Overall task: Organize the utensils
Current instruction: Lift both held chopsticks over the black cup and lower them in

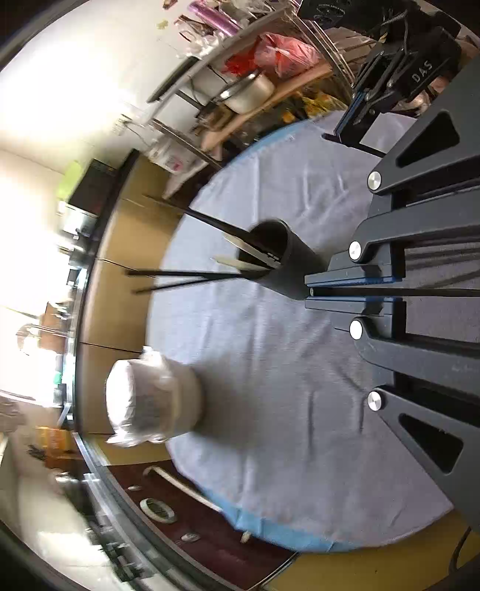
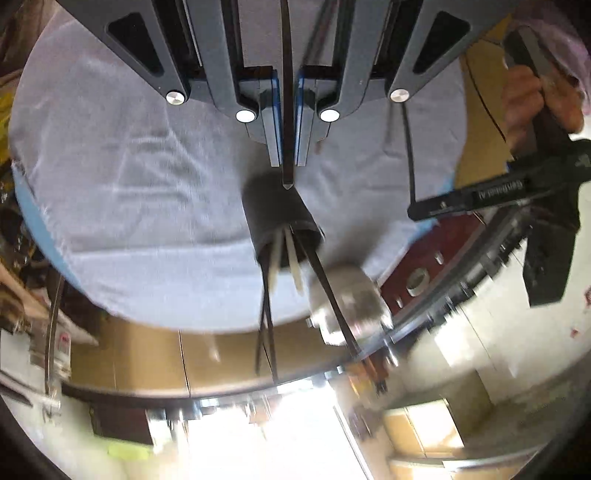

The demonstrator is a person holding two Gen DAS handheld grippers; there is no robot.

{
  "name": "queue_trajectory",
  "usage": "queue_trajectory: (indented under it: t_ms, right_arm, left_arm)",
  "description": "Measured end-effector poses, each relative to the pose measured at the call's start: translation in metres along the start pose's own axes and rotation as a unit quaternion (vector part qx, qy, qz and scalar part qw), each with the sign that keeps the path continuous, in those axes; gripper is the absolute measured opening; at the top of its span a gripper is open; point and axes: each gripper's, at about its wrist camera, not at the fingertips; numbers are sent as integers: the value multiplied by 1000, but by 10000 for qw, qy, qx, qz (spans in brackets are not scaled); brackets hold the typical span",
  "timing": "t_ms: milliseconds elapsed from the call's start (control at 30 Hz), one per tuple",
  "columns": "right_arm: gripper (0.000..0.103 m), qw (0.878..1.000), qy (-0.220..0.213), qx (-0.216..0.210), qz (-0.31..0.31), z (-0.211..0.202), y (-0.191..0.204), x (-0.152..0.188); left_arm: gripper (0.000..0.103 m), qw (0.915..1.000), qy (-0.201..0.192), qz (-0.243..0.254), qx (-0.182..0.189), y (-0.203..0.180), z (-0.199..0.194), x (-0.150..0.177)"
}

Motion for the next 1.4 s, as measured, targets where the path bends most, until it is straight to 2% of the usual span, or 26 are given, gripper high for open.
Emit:
queue_trajectory:
  t_ms: [133,233,500,1067,1300,1400]
  right_arm:
    - [6,9977,-651,-6,-213,-36,18,-3]
    - [6,9953,-939,18,-250,-50,24,-7]
    - [6,9841,-1757,36,-253,-80,34,-33]
    - [6,9590,-2831,159,34,-88,32,-129]
    - [6,9544,-2953,411,121,-61,29,-156]
    - [6,9544,-2929,571,70,-43,27,-158]
  left_arm:
    - [5,9991,-415,48,-12,-18,-27,-5]
    - [5,9976,-687,48,-56,-24,-37,-9]
    - [5,9941,-1080,88,-106,-37,-60,-29]
    - [5,9856,-1643,405,-56,-61,-109,-88]
    - [5,9823,-1841,347,-72,-67,-99,-104]
    - [5,9839,-1762,282,-45,-64,-81,-107]
Point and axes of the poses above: each gripper's, at about its wrist camera, not at the fingertips, and z roughly the way its jaws point, y to its left, x to its underside, and after that the axes turned 15 degrees about y, right-handed
